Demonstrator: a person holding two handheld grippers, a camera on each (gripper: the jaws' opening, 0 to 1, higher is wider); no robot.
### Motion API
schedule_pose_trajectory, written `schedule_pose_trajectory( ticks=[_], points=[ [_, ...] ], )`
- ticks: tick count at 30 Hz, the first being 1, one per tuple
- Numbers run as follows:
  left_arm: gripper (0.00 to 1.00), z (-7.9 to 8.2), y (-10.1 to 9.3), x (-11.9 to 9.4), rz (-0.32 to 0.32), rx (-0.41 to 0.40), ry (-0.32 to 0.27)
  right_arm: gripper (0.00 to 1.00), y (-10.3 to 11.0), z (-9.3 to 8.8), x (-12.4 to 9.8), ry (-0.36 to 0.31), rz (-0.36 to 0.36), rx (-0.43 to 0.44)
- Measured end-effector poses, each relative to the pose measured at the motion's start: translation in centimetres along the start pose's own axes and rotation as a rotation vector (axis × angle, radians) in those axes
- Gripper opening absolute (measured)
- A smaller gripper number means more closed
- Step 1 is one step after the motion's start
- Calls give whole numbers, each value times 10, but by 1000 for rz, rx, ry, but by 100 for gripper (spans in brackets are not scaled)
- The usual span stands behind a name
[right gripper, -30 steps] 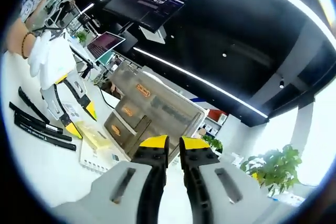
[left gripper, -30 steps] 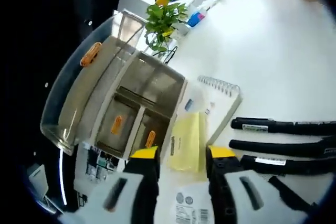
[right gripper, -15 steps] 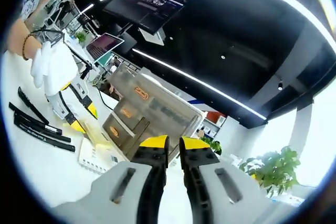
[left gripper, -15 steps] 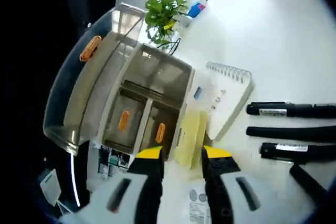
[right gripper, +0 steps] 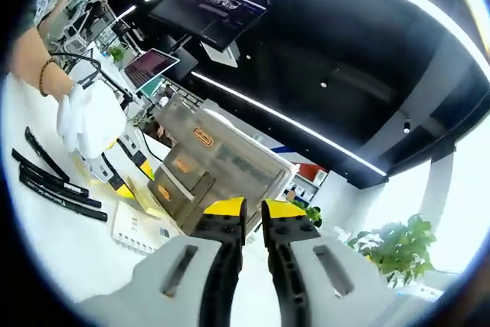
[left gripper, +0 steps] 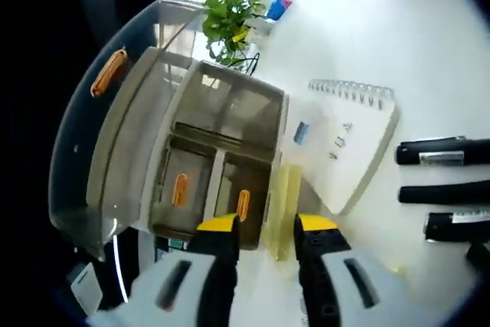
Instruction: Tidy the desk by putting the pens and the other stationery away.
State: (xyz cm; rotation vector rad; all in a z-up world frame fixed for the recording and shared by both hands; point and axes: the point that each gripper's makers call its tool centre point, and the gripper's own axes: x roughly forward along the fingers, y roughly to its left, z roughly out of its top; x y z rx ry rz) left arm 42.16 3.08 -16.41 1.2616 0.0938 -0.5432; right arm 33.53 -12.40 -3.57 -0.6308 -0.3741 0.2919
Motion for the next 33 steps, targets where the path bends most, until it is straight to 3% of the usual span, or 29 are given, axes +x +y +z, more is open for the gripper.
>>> schedule_pose_trajectory(
  ticks=[5,7,9,11,12,13,14,16,17,18,22,28,30,33],
  points=[
    [26,-1,8,9,41,1,3,12,-2,-1,0,1,-3,9],
    [26,0,14,12,70,24,-13,12,-1,-2,0,-21,7,74],
    [24,-1,13,12,64,27,-22,12,-6,-8,0,7,-3,65],
    [14,-5,2,15,16,-95,-18,12,-9,-7,-1,2,-17,57],
    [13,-6,-1,16,-14,-67,-11,12,-11,-5,-1,-7,-22,64],
    [12,-6,1,16,4,-56,-17,12,-12,-5,-2,-10,-25,66],
    [12,-6,3,16,19,6,-16,12,-13,-5,-2,-10,-29,69],
    [11,-9,-5,15,0,-67,13,12,-14,-8,-1,-1,-30,74],
    [10,-7,-1,13,32,-110,3,12,-14,-8,-1,0,-30,76],
    [9,-3,1,12,31,-47,-28,12,-14,-9,-1,4,-28,81],
    [9,3,2,2,18,-168,-63,12,-14,-12,0,10,-28,98],
    [9,22,-7,-25,-14,-134,-174,12,-16,-15,0,21,-34,93],
    [9,28,-8,-39,-11,-169,-218,12,-18,-16,0,25,-43,81],
    [9,30,-3,-57,-2,-212,-218,12,-22,-19,-1,29,-51,95]
  ],
)
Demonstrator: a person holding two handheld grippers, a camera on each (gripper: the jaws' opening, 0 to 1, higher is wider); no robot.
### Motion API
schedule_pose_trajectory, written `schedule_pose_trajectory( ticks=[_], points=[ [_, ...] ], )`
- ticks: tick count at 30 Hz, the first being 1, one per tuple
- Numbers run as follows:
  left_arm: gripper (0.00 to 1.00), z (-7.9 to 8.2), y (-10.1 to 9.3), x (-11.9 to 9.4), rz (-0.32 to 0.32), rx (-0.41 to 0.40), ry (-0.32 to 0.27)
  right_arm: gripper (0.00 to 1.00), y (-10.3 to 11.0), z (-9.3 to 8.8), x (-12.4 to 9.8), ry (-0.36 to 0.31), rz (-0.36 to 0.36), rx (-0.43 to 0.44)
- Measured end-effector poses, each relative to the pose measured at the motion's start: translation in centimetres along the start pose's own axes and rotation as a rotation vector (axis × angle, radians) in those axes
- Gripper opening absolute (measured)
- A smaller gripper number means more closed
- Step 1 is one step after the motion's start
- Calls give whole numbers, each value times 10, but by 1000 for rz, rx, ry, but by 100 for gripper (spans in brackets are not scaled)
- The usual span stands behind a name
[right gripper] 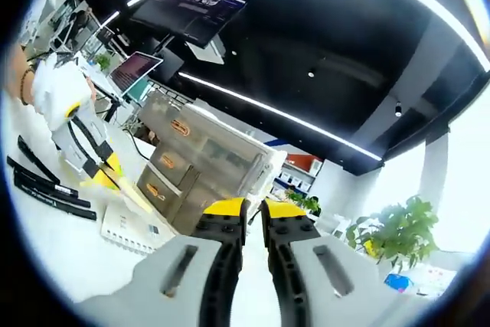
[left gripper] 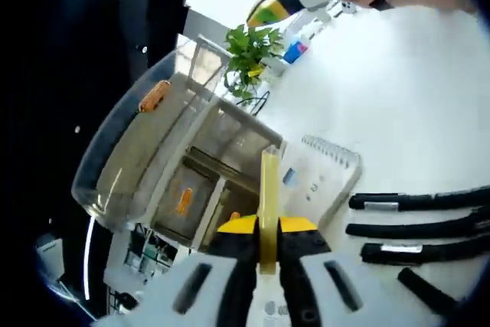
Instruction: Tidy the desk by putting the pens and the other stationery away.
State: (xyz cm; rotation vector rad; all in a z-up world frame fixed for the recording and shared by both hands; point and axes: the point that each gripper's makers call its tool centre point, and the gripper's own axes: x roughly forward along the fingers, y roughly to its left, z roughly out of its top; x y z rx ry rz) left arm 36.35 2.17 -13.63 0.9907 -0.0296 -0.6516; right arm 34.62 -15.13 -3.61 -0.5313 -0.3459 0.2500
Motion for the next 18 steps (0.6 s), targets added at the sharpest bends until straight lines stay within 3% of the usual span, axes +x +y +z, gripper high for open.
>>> schedule_pose_trajectory(
  ticks=[3,4,5,6,7,8,9,12,14,16,18],
  points=[
    [9,22,21,-25,93,-5,-71,12,-4,-3,0,6,-6,24],
    [9,27,32,-35,149,-16,-85,12,-4,-3,0,7,-7,34],
    [9,31,54,-51,261,-75,-94,12,-5,-4,0,7,-8,39],
    [9,36,64,-60,286,-82,-109,12,-5,-5,0,7,-11,42],
    [9,41,71,-69,299,-114,-137,12,-4,-7,1,14,-9,45],
    [9,49,80,-80,291,-213,-183,12,-2,-10,2,29,1,48],
    [9,54,84,-88,283,-252,-217,12,-2,-11,2,31,2,48],
    [9,73,96,-113,237,-319,-291,12,-1,-7,0,12,0,63],
    [9,83,107,-129,281,-319,-304,12,0,-9,0,17,-5,60],
    [9,96,124,-140,338,-247,-314,12,2,-13,1,33,4,70],
    [9,102,136,-144,363,-227,-314,12,3,-14,2,34,7,73]
  ],
)
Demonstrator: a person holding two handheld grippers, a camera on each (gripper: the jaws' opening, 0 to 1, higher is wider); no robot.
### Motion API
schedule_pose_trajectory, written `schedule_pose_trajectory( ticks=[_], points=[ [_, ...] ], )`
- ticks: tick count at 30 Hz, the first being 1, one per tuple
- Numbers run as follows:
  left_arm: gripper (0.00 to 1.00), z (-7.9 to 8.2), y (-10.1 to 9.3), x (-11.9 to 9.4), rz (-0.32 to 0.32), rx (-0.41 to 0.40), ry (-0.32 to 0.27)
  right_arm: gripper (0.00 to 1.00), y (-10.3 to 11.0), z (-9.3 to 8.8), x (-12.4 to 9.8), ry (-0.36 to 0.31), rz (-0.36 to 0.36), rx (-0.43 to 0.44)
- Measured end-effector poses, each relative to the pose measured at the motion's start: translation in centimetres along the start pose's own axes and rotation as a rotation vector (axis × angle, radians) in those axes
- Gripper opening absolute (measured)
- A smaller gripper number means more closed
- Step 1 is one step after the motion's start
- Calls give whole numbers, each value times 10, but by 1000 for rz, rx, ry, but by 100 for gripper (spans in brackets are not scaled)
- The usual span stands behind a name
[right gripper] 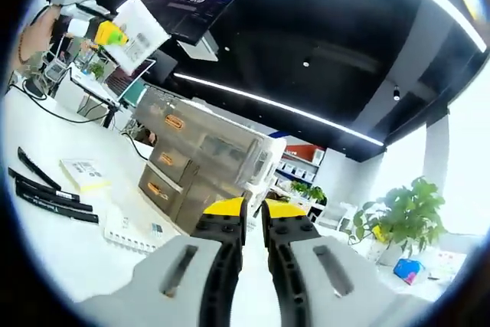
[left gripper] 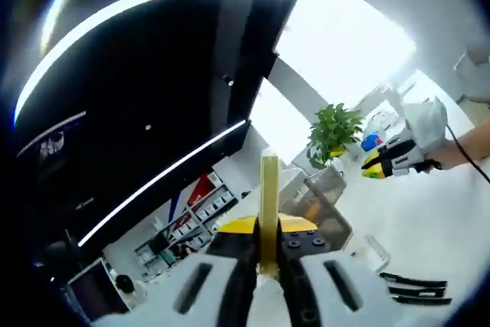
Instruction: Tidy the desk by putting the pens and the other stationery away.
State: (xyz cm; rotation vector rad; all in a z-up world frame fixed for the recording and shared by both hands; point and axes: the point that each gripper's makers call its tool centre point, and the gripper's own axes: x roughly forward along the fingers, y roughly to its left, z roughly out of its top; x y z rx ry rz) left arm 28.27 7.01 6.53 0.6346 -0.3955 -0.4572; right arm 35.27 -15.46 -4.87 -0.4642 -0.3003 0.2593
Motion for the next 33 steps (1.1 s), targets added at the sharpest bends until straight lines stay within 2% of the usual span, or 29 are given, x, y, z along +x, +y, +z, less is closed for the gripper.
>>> schedule_pose_trajectory(
  ticks=[2,4,5,8,12,15,18,23,33],
  points=[
    [9,7,13,10,10,26,8,12,1,-1,0,4,3,-2],
    [9,11,21,23,-16,37,26,12,0,-2,0,7,1,-4],
    [9,12,23,33,-50,47,35,12,0,-3,1,10,1,-5],
    [9,10,29,53,-72,50,65,12,2,-6,1,17,6,0],
    [9,7,36,84,-103,110,109,12,3,-7,2,18,14,-5],
    [9,-4,37,102,-149,136,167,12,3,-9,2,27,12,-15],
    [9,-13,35,112,-178,153,197,12,2,-11,3,32,12,-11],
    [9,-41,35,126,-231,194,324,12,3,-9,3,27,18,-8],
    [9,-72,15,137,-351,235,444,12,5,-9,4,33,22,-8]
  ],
)
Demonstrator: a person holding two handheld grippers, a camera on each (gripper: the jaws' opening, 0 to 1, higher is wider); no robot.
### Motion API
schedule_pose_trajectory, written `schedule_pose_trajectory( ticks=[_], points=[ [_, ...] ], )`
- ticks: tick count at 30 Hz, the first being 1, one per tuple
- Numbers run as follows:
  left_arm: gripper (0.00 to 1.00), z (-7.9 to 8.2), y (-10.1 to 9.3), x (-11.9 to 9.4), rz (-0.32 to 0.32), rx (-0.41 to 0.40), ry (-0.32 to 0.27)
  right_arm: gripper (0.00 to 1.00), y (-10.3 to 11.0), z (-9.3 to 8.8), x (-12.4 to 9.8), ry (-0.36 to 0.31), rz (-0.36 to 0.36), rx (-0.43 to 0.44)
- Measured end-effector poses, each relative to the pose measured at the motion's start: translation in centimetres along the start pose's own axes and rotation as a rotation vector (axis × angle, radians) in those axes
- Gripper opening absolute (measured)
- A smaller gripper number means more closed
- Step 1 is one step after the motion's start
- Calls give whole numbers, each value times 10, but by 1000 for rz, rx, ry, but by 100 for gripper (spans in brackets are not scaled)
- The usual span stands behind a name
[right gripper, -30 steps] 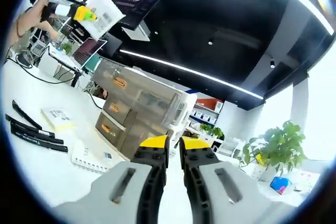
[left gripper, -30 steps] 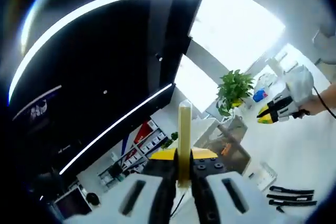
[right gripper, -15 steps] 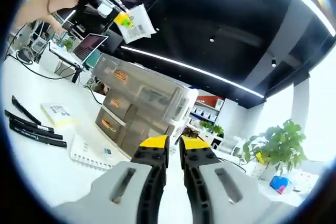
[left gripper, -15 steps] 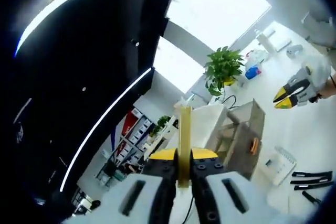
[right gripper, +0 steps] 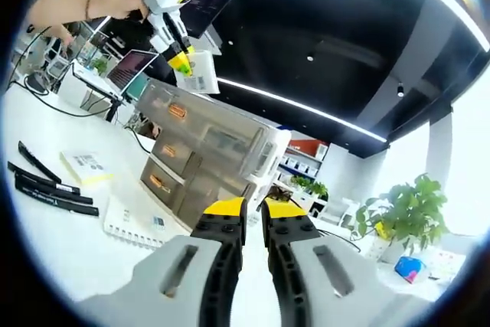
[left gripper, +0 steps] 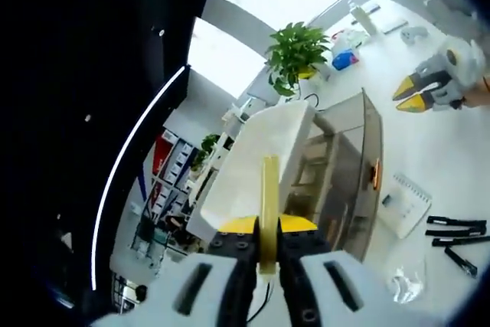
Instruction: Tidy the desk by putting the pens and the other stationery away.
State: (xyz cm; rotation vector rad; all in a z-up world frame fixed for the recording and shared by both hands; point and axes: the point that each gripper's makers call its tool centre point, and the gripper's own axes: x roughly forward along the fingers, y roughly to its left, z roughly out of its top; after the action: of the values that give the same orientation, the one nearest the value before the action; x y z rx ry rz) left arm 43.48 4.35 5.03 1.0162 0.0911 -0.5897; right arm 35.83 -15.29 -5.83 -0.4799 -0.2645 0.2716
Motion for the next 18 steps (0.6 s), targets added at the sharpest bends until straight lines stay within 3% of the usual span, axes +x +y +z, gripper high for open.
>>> schedule_pose_trajectory(
  ticks=[4,7,10,14,18],
  points=[
    [9,-3,-6,7,-43,11,21,12,0,1,0,-1,-2,-4],
    [9,-1,-12,10,-112,-39,22,12,0,0,0,-1,-2,-4],
    [9,-1,-21,7,-143,-6,44,12,0,0,0,2,2,-5],
    [9,-16,-34,13,-213,53,136,12,1,1,0,0,5,-2],
    [9,-17,-35,20,-220,35,137,12,2,-1,0,8,10,-2]
  ],
)
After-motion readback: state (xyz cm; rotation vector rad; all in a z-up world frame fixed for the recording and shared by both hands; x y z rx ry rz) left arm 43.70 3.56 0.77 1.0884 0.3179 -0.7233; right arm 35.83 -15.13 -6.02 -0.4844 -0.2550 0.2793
